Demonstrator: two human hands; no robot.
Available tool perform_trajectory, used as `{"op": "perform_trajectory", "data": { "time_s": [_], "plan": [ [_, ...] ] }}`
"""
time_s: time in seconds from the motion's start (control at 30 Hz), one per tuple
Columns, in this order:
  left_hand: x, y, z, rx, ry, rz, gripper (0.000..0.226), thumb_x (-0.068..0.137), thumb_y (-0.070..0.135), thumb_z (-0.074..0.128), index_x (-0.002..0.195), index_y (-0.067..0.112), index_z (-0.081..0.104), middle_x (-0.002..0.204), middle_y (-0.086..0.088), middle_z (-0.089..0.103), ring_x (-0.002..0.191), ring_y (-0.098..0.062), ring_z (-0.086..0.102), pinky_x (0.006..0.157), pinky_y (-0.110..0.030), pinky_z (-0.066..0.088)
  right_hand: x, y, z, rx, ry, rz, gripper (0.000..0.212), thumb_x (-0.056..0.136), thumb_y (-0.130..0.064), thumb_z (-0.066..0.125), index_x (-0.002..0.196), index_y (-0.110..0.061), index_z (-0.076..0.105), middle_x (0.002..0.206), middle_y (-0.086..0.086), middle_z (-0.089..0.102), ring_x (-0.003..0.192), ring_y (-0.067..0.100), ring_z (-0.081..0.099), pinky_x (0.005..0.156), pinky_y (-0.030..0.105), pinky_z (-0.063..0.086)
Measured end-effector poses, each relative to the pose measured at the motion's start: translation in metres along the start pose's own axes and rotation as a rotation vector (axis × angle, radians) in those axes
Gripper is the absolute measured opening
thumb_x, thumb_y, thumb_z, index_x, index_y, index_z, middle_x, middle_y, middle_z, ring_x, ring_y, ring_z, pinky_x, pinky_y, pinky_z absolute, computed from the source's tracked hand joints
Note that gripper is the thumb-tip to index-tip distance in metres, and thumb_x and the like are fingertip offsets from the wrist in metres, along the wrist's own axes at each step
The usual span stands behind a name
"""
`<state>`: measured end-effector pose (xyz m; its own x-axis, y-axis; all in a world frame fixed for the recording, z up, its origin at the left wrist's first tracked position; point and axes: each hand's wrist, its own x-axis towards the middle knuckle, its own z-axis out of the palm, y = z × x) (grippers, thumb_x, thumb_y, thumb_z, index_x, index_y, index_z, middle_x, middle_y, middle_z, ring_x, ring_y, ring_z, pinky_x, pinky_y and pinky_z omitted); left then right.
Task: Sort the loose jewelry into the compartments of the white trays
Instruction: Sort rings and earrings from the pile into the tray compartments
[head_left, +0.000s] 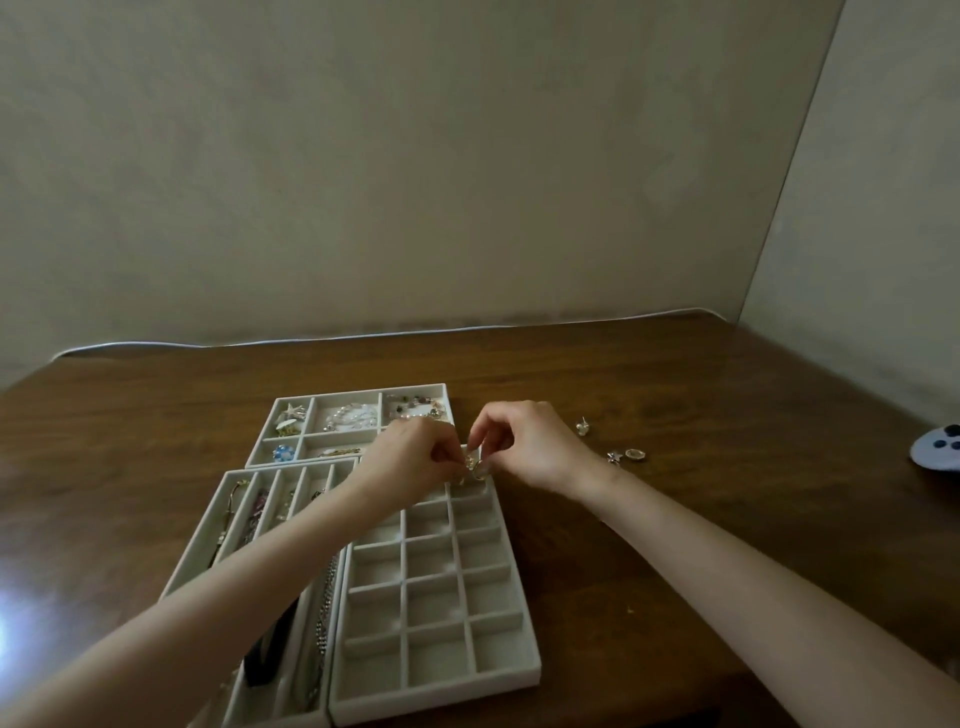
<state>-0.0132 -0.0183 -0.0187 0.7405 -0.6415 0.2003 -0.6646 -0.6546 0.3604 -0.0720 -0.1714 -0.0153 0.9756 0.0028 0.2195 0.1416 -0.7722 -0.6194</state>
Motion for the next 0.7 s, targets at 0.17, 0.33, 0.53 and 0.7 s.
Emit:
{"op": "perform_trajectory", "data": {
  "time_s": [0.17, 0.33, 0.53, 0.7],
  "plan": [
    [0.003, 0.002, 0.010, 0.072, -0.031, -0.031, 0.014, 0.083, 0.031, 0.066, 0.090, 0.018, 0.069, 0.091, 0.005, 0.065, 0.080, -0.009, 0.054, 0.066, -0.022, 0.039, 0.005, 0.003, 0.000, -0.043, 0.030, -0.008, 0.024, 0.073, 0.007, 0.071, 0.085, -0.010, 0.061, 0.079, 0.006, 0.068, 0.076, 0.016, 0.067, 0.071, 0.034, 0.056],
    [0.004, 0.004, 0.012, 0.170, -0.025, -0.062, 0.014, 0.083, 0.033, 0.066, 0.086, 0.020, 0.063, 0.085, 0.008, 0.054, 0.090, -0.013, 0.057, 0.065, -0.024, 0.038, 0.009, 0.002, 0.000, -0.077, -0.021, -0.031, 0.029, 0.075, 0.011, 0.067, 0.083, -0.015, 0.057, 0.078, 0.004, 0.066, 0.074, 0.014, 0.067, 0.069, 0.030, 0.056],
    [0.005, 0.002, 0.010, 0.198, 0.102, -0.072, 0.009, 0.085, 0.031, 0.062, 0.085, 0.023, 0.057, 0.096, 0.004, 0.061, 0.091, -0.017, 0.058, 0.064, -0.025, 0.040, 0.013, -0.005, 0.007, -0.169, -0.089, -0.067, 0.028, 0.077, 0.012, 0.063, 0.094, -0.009, 0.060, 0.089, 0.009, 0.069, 0.082, 0.021, 0.067, 0.074, 0.041, 0.056],
    [0.005, -0.005, 0.002, 0.156, 0.214, -0.055, 0.007, 0.087, 0.027, 0.058, 0.090, 0.021, 0.060, 0.099, 0.003, 0.062, 0.094, -0.018, 0.058, 0.071, -0.029, 0.046, 0.014, -0.010, 0.009, -0.298, -0.134, -0.066, 0.033, 0.076, 0.004, 0.070, 0.102, -0.013, 0.057, 0.097, 0.009, 0.068, 0.088, 0.023, 0.065, 0.075, 0.039, 0.055]
  ]
}}
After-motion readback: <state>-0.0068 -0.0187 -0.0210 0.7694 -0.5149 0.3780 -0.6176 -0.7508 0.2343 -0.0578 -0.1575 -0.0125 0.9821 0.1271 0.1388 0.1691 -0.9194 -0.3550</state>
